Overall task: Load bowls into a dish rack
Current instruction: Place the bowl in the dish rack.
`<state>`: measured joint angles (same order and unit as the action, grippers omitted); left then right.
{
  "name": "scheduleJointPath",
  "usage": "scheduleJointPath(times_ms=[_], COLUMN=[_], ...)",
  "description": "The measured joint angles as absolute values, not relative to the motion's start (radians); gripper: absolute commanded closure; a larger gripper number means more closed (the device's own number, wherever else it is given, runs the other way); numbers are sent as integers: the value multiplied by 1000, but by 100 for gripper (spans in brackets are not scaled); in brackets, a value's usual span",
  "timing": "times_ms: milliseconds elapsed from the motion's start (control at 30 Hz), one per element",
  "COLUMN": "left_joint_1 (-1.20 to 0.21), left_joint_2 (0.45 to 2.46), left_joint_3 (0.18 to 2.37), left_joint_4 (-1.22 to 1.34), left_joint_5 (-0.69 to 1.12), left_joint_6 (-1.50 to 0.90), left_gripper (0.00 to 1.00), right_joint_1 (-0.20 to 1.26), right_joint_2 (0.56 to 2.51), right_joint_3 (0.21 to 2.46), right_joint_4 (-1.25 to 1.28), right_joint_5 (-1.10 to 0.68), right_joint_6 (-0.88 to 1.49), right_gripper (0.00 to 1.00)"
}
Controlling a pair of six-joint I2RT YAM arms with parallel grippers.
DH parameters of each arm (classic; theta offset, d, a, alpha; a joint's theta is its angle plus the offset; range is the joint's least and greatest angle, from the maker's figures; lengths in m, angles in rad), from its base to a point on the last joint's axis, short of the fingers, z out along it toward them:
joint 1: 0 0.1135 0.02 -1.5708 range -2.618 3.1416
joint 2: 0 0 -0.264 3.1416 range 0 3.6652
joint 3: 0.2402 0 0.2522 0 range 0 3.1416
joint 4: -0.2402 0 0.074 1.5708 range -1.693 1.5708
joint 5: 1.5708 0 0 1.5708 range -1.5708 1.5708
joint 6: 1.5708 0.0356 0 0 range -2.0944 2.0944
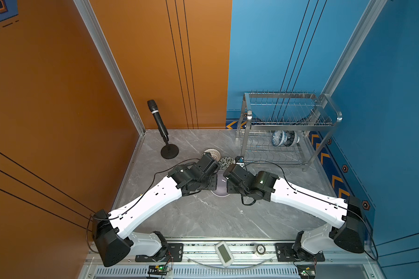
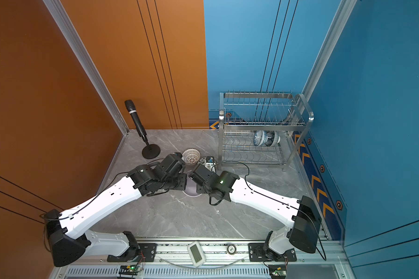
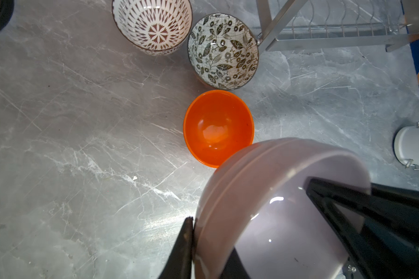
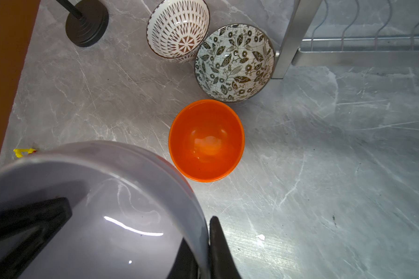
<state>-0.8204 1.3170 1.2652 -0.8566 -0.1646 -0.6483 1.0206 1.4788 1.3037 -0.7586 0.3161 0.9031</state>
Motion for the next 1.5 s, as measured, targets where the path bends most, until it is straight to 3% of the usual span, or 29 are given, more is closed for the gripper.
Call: scheduleJointPath(times_ms=[433, 967, 1500], left_joint_1=[-821, -734, -673], left_joint_2=[1317, 1238, 1177], left_joint_3=[1293, 1274, 1189], left_joint_4=[-826, -821, -820], left_joint_5=[-142, -143, -133], left_joint_6=[-641, -625, -626], left_gripper=[48, 45, 45], right_joint_1=[1002, 915, 773], right_joint_2=[1475, 1303, 1381], right_joint_3=[1265, 1253, 1290], right_joint_4=[-826, -1103, -1386], right_joint_5=[400, 634, 939], right_joint_6=[945, 971, 913], right_gripper=[100, 100, 100])
